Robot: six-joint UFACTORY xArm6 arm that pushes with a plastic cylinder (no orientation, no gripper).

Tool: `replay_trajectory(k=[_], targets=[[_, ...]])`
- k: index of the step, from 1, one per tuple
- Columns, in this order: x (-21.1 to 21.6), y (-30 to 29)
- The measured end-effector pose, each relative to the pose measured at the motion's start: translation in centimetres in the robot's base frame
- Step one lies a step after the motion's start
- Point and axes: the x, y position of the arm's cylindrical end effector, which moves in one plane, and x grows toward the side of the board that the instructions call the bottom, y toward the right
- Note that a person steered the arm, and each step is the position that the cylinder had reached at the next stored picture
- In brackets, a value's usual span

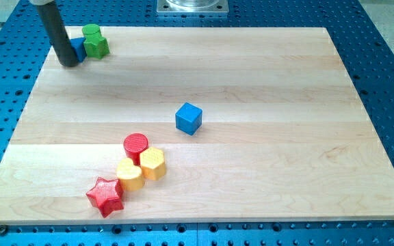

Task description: Move the cube bottom right to the green star

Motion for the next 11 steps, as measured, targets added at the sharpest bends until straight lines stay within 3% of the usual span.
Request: replay_trajectory(k=[1, 3, 4, 5, 6, 7, 8, 9, 10, 11], targets=[[7.8, 2.7], [9.6, 28.6], [16.0, 29.7], [17.8, 17.9], [12.5, 9.1], [15.8, 6.9], [19.4, 13.7], [17.1, 20.4], [14.5, 20.7], [8.9, 18.5]])
